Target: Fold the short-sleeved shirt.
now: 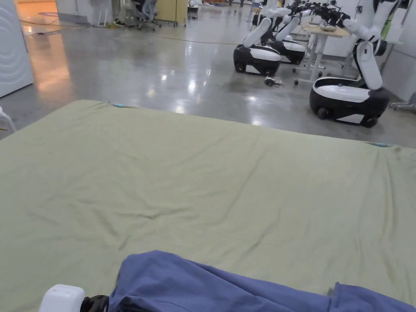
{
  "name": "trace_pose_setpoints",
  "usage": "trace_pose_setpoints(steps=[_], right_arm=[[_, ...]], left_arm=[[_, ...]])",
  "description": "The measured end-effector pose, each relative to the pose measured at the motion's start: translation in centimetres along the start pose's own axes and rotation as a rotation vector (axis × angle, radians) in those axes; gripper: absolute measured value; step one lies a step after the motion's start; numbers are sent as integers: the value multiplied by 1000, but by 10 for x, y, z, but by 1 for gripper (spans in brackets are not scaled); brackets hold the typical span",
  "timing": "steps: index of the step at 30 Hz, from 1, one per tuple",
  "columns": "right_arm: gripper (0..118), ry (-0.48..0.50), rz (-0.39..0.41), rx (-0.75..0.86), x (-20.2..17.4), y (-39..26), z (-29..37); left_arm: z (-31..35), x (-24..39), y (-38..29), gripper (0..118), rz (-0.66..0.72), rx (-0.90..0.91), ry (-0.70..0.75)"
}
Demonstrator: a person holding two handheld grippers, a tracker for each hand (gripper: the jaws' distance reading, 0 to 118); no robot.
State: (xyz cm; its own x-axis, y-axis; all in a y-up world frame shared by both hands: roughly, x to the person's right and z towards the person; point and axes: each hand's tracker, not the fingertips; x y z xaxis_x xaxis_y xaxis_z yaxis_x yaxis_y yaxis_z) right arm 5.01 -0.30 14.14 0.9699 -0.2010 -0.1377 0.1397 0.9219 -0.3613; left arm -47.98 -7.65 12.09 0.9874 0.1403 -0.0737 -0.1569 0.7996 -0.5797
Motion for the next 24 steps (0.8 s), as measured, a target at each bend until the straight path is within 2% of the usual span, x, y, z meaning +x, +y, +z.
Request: trace_pose_setpoints(steps=[1, 2, 4, 5, 6, 10, 12, 13, 15, 18, 20, 22, 23, 24], right_arm=[[0, -20, 14, 8, 0, -2, -3], [0, -15, 34, 7, -3, -2, -4], [0, -7, 61, -5, -11, 1, -7], [0, -6, 63, -6, -13, -2, -9], [0, -5, 65, -9, -15, -2, -10], [0, -9, 57, -25, -25, -4, -19], [0, -9, 43, -39, -29, -5, -26], [0, -11, 42, -42, -31, -7, -28], [0, -13, 43, -50, -36, -7, -33], [0, -13, 46, -57, -42, -9, -38], [0, -8, 49, -62, -46, -7, -42], [0, -4, 48, -65, -50, -6, -47], [0, 0, 46, -68, -52, -5, -50], [0, 2, 43, -66, -53, -4, -53]], left_arm=[[-5, -9, 2, 8, 28, -6, -20], [-11, -16, 4, 21, 51, -18, -62], [-25, -38, 14, 93, 132, -40, -136], [-31, -47, 16, 114, 181, -53, -230], [-39, -57, 19, 117, 237, -72, -283], [-73, -76, 31, 117, 254, -191, -397], [-104, -86, 26, 117, 298, -275, -520], [-119, -90, 21, 117, 357, -320, -592], [-152, -90, 6, 118, 601, -466, -786], [-179, -98, -4, 118, 948, -329, -1005], [-201, -102, -11, 118, 1047, -354, -1041], [-208, -95, -7, 116, 953, -356, -1033], [-208, -88, -1, 111, 862, -364, -1018], [-206, -82, 3, 70, 766, -370, -937]])
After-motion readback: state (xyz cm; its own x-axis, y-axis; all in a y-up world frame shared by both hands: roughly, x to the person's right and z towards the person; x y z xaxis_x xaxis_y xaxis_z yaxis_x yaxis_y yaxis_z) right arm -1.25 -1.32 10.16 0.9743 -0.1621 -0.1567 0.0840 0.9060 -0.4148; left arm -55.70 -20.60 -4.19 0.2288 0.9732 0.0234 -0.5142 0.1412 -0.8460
